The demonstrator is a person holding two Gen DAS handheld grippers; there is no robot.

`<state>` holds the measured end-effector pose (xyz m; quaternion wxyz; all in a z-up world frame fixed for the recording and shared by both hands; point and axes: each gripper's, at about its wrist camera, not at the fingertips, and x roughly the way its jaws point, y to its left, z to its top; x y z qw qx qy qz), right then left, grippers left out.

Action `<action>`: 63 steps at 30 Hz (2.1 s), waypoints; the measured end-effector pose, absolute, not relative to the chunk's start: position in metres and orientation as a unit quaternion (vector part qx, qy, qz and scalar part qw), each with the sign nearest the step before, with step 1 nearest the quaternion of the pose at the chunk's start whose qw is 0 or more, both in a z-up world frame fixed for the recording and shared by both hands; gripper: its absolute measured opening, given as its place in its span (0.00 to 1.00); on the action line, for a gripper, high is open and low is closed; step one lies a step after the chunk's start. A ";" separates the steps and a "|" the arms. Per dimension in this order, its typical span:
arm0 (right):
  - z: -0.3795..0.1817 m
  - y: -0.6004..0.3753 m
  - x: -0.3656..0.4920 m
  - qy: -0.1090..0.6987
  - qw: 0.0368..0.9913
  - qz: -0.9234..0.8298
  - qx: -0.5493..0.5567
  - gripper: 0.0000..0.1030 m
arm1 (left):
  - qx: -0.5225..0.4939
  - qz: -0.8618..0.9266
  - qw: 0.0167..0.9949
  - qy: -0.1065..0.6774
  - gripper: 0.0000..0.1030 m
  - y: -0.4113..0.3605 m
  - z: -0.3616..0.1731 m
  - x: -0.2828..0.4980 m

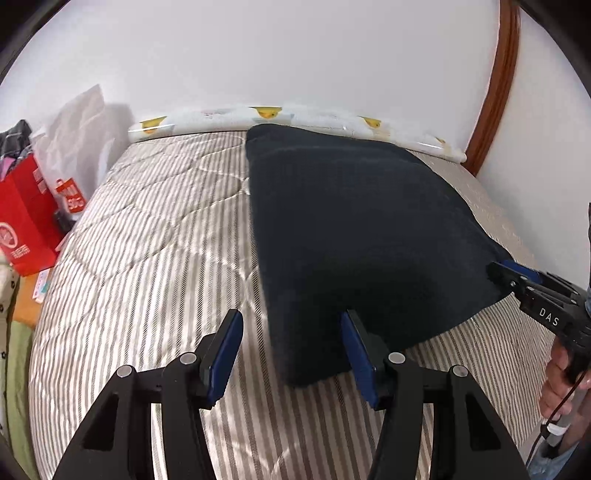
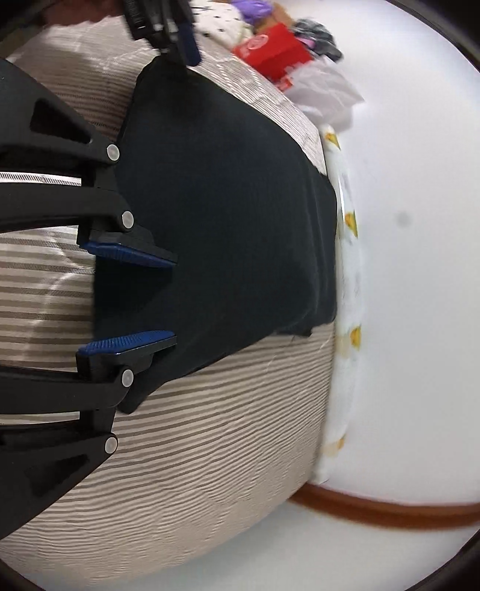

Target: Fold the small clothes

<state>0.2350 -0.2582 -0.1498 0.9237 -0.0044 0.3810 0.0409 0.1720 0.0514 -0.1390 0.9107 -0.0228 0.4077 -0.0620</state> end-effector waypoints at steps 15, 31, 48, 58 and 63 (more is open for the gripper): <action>-0.083 -0.275 0.127 0.337 0.941 0.022 0.030 0.70 | -0.019 -0.037 0.943 0.331 0.72 0.039 -0.062 0.083; -0.042 -0.280 0.044 0.301 0.953 -0.019 -0.013 1.00 | -0.016 -0.024 0.953 0.301 0.87 0.018 -0.020 0.014; -0.035 -0.284 0.031 0.293 0.956 -0.026 -0.007 1.00 | -0.012 -0.021 0.954 0.298 0.87 0.014 -0.020 0.009; -0.032 -0.281 0.028 0.290 0.957 -0.028 -0.012 1.00 | -0.011 -0.014 0.956 0.293 0.87 0.013 -0.018 0.007; -0.033 -0.279 0.026 0.289 0.957 -0.027 -0.014 1.00 | -0.009 -0.012 0.956 0.293 0.87 0.012 -0.018 0.005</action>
